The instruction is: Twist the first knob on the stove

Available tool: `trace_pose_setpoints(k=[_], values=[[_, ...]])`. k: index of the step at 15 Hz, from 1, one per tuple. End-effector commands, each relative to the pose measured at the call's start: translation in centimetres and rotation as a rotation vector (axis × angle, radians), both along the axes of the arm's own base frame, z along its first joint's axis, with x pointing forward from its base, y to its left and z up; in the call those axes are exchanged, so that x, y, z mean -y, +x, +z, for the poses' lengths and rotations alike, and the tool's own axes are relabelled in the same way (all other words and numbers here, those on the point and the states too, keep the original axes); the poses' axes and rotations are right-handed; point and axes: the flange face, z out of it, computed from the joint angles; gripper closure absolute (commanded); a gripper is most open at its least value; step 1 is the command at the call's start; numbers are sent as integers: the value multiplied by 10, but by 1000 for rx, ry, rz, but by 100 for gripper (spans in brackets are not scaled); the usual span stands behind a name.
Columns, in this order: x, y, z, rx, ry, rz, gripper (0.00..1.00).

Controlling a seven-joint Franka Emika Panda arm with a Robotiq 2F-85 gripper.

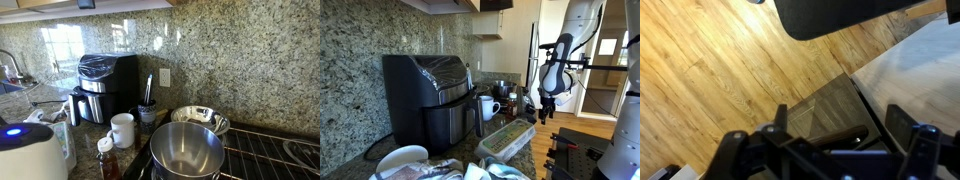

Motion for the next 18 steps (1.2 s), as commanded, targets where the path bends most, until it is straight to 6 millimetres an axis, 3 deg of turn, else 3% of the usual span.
trace_pose_setpoints(k=[1,8,18], values=[[8,12,6,35,-18,-3,0],[33,34,22,89,-42,-27,0],[43,58,32,148,-20,56,0]])
